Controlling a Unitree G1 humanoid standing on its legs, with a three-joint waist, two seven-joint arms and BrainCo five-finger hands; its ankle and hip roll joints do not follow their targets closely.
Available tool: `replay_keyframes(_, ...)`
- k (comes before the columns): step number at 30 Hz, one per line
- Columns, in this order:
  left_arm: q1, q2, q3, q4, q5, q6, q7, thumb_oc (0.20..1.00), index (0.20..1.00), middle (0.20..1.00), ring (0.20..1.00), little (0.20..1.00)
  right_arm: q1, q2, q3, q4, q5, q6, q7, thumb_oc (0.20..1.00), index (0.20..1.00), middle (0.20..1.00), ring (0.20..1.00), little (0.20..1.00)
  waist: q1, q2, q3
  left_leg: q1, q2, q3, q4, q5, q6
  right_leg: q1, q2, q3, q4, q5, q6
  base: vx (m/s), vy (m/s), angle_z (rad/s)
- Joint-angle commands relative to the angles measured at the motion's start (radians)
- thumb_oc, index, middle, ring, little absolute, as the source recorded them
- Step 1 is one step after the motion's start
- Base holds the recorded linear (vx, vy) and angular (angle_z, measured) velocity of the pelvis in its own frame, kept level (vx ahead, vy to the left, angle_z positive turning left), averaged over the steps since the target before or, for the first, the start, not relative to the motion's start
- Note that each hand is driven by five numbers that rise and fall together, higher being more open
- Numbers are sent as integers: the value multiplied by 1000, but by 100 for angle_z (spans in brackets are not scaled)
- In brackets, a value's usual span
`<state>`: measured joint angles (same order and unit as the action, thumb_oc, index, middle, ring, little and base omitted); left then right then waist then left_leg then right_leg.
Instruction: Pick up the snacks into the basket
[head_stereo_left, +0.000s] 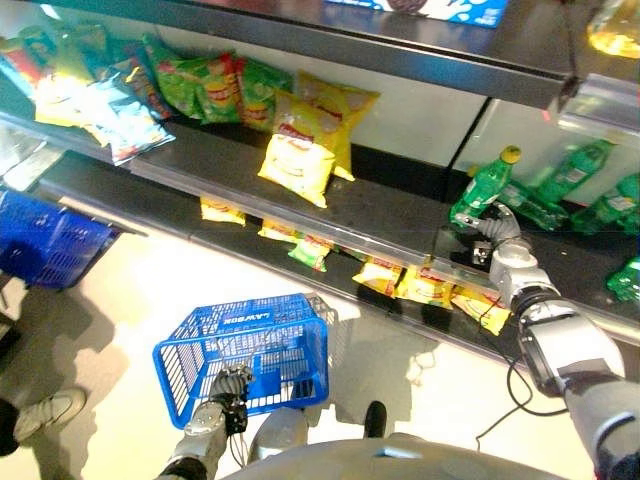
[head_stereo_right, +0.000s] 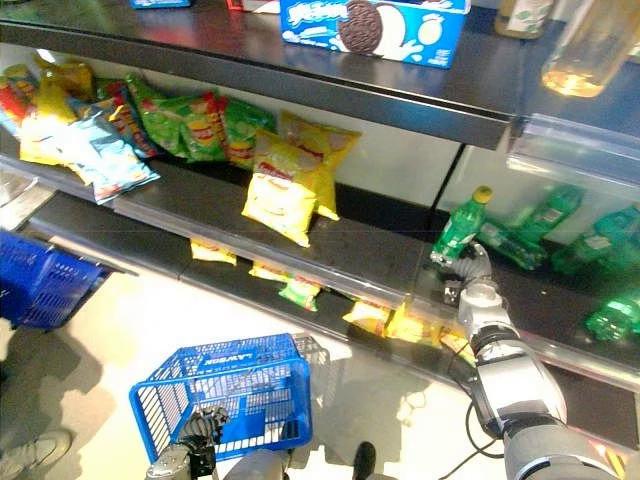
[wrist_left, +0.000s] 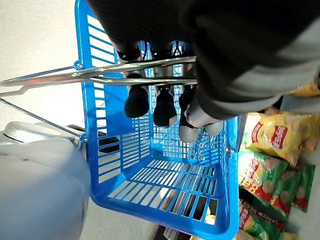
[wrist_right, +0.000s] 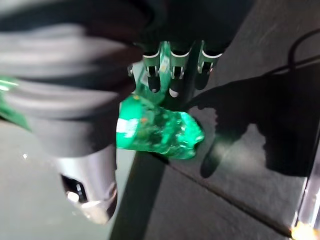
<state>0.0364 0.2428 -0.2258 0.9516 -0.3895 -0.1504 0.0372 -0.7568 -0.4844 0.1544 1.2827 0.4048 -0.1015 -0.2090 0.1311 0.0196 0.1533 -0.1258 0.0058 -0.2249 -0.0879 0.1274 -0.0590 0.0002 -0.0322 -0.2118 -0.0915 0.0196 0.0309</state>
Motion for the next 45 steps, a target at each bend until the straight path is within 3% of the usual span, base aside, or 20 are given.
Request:
replay_keyframes(1,-19,20,-53,-26,-40,-25,-16,200,200,200,200,200,-105,-38,19,6,10,-30,-13,1000,1000,1000,1000,1000,47,-28,35,9,-44,-22,10,-77,31,-34,-84,-23,140,-60,91,-29,-13,31)
replay_keyframes(7,-26,36,-85,-73,-40,-23,-18,200,200,200,200,200,-135,-54,-13,31,47,-32,-46,1000,1000,1000,1000,1000,82,18,56,-37,-61,-91,10,-45,25,-63,-99,-96,182,-82,91,-32,1,46)
replay_keyframes(12,-35,37,-93,-66,-36,-23,-14,200,200,200,200,200,-144,-51,-21,38,59,-30,-57,1000,1000,1000,1000,1000,96,27,50,-42,-69,-113,9,-43,25,-54,-107,-126,180,-87,93,3,12,25)
replay_keyframes(17,-39,44,-106,-87,-54,-26,-13,200,200,200,200,200,-186,-66,-13,46,68,-31,-63,1000,1000,1000,1000,1000,110,39,58,-62,-75,-124,9,-33,24,-66,-112,-132,178,-88,93,-51,20,6)
replay_keyframes(20,-39,56,-124,-122,-64,-29,-15,200,200,200,200,200,-237,-103,-30,56,110,-36,-88,1000,1000,1000,1000,1000,125,69,78,-88,-80,-135,8,-22,16,-92,-118,-144,190,-97,89,-40,12,3)
replay_keyframes(26,-39,70,-121,-138,-56,-33,-6,200,200,200,200,200,-239,-112,-41,8,147,-60,-111,1000,1000,1000,1000,1000,128,89,89,-95,-82,-144,4,-10,13,-108,-125,-149,213,-100,89,-14,23,4)
replay_keyframes(29,-45,54,-87,-103,-57,-31,5,200,200,200,200,200,-136,-33,-33,-106,143,-79,-104,1000,1000,1000,1000,1000,106,75,88,-79,-79,-138,2,-14,15,-91,-125,-147,211,-101,90,5,9,2)
replay_keyframes(30,-44,40,-55,-71,-44,-29,15,200,200,200,200,200,-5,38,-37,-239,112,-95,-104,1000,1000,1000,1000,1000,85,55,74,-70,-76,-128,2,-15,20,-80,-123,-139,200,-90,92,37,20,3)
replay_keyframes(32,-40,24,-8,-36,-37,-25,27,200,200,200,200,200,146,87,-22,-400,37,-99,-99,1000,1000,1000,1000,1000,59,25,58,-44,-72,-102,4,-33,25,-59,-121,-117,190,-89,92,64,37,-4)
replay_keyframes(35,-42,8,48,45,-2,-18,30,200,200,200,200,200,304,93,-39,-548,-54,-95,-84,1000,1000,1000,1000,1000,17,-12,21,-14,-67,-61,3,-53,32,-39,-117,-82,161,-72,96,62,48,-15)
replay_keyframes(37,-45,7,59,67,7,-17,29,200,200,200,200,200,337,100,-61,-550,-55,-99,-84,1000,1000,1000,1000,1000,10,-20,10,-1,-65,-46,3,-62,36,-31,-116,-64,152,-68,97,46,52,-35)
replay_keyframes(39,-48,4,94,113,31,-15,30,200,200,200,200,200,418,103,-82,-614,-85,-107,-59,1000,1000,1000,1000,1000,-23,-44,-22,33,-56,6,3,-84,44,-16,-108,-15,127,-58,99,48,56,-47)
replay_keyframes(45,-42,9,142,143,45,-14,19,200,200,200,200,200,503,104,-107,-688,-79,-111,-2,1000,1000,1000,1000,1000,-68,-72,-68,95,-38,113,7,-126,55,-14,-92,104,103,-38,104,35,18,-65)
